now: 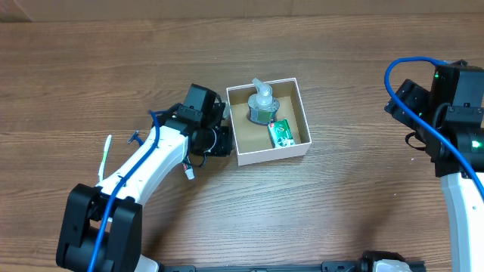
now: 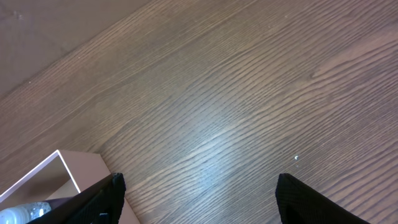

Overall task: Pack container
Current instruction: 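Grasp the teal toothpaste tube with the left gripper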

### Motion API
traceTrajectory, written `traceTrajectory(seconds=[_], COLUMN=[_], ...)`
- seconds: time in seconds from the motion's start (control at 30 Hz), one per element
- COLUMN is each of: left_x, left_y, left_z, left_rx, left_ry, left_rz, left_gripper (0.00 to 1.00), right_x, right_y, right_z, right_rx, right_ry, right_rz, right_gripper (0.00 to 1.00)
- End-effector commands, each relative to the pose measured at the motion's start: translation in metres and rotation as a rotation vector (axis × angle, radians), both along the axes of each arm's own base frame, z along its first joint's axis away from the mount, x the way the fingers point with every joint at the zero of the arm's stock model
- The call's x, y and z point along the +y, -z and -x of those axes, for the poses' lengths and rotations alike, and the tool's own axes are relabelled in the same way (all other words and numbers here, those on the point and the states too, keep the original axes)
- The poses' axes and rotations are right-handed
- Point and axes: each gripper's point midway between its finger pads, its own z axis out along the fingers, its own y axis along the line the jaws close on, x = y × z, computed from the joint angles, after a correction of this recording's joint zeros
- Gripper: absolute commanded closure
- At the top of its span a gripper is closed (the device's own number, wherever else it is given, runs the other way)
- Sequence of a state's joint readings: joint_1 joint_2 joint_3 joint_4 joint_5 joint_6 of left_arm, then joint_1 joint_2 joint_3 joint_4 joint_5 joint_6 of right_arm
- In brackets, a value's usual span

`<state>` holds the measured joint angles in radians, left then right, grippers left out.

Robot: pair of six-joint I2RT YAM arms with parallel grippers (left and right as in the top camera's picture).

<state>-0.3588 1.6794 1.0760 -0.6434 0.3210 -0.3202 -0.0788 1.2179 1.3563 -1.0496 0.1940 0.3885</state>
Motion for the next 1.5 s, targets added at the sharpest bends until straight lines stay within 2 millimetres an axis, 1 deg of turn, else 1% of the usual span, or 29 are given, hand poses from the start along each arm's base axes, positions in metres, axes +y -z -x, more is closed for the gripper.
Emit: traceTrajectory(seconds=[0.0, 0.07, 0.1, 0.13, 0.2, 0.23, 0.3, 0.33, 0.37, 0.43, 0.5, 0.6, 0.67, 0.73, 0.83, 0.87, 0.97, 1.13, 1.2, 1.37, 1.47], left_x=[0.050, 0.076, 0.092, 0.102, 0.115, 0.117, 0.119, 0.120, 0.121, 0.124, 0.125, 0.123, 0.120, 0.116, 0.103, 0.100, 0.095, 0.105, 0.107, 0.105, 0.104], left_y=[-0.030, -0.053, -0.068, -0.080, -0.100, -0.107, -0.113, -0.112, -0.106, -0.097, -0.083, -0.053, -0.038, -0.022, 0.008, 0.015, 0.027, 0.037, 0.042, 0.058, 0.064], left_z=[-0.019, -0.019, -0.015, -0.009, 0.003, 0.006, 0.013, 0.015, 0.019, 0.023, 0.022, 0.020, 0.020, 0.022, 0.023, 0.022, 0.016, 0.011, 0.009, 0.009, 0.009], left_rx=[-0.080, -0.130, -0.166, -0.187, -0.220, -0.231, -0.238, -0.229, -0.201, -0.160, -0.111, -0.015, 0.036, 0.095, 0.204, 0.218, 0.242, 0.280, 0.281, 0.312, 0.322], left_ry=[-0.219, -0.323, -0.397, -0.453, -0.531, -0.540, -0.542, -0.540, -0.538, -0.559, -0.581, -0.601, -0.593, -0.591, -0.554, -0.526, -0.480, -0.524, -0.510, -0.502, -0.500], left_rz=[-0.144, -0.215, -0.258, -0.279, -0.288, -0.281, -0.279, -0.286, -0.305, -0.327, -0.347, -0.385, -0.400, -0.405, -0.369, -0.356, -0.316, -0.284, -0.286, -0.289, -0.293], left_gripper=[0.83, 0.83, 0.83, 0.81, 0.57, 0.49, 0.20, 0.13, 0.09, 0.07, 0.05, 0.06, 0.06, 0.06, 0.07, 0.08, 0.11, 0.14, 0.16, 0.16, 0.16], right_x=[-0.001, -0.001, -0.001, -0.001, 0.001, 0.002, 0.003, 0.003, 0.003, 0.003, 0.004, 0.005, 0.005, 0.005, 0.005, 0.005, 0.005, 0.005, 0.005, 0.005, 0.005], right_y=[-0.001, 0.000, 0.001, 0.002, 0.006, 0.008, 0.016, 0.021, 0.027, 0.034, 0.042, 0.049, 0.049, 0.049, 0.049, 0.049, 0.049, 0.049, 0.049, 0.049, 0.049], right_z=[-0.001, -0.001, -0.001, -0.002, -0.004, -0.005, -0.008, -0.009, -0.010, -0.013, -0.016, -0.018, -0.018, -0.018, -0.018, -0.018, -0.018, -0.018, -0.018, -0.018, -0.018], right_rx=[-0.002, 0.000, 0.004, 0.008, 0.019, 0.025, 0.055, 0.072, 0.091, 0.115, 0.140, 0.162, 0.163, 0.163, 0.163, 0.163, 0.163, 0.162, 0.162, 0.163, 0.163], right_ry=[0.007, 0.007, 0.007, 0.007, -0.001, -0.006, -0.012, -0.012, -0.012, -0.012, -0.019, -0.021, -0.020, -0.020, -0.020, -0.020, -0.020, -0.020, -0.020, -0.020, -0.020], right_rz=[-0.001, -0.001, -0.002, -0.002, -0.011, -0.017, -0.023, -0.025, -0.027, -0.029, -0.040, -0.045, -0.045, -0.045, -0.045, -0.045, -0.045, -0.045, -0.045, -0.045, -0.045], right_gripper=[0.21, 0.21, 0.21, 0.21, 0.19, 0.18, 0.17, 0.17, 0.17, 0.17, 0.17, 0.17, 0.17, 0.17, 0.17, 0.17, 0.17, 0.17, 0.17, 0.17, 0.17])
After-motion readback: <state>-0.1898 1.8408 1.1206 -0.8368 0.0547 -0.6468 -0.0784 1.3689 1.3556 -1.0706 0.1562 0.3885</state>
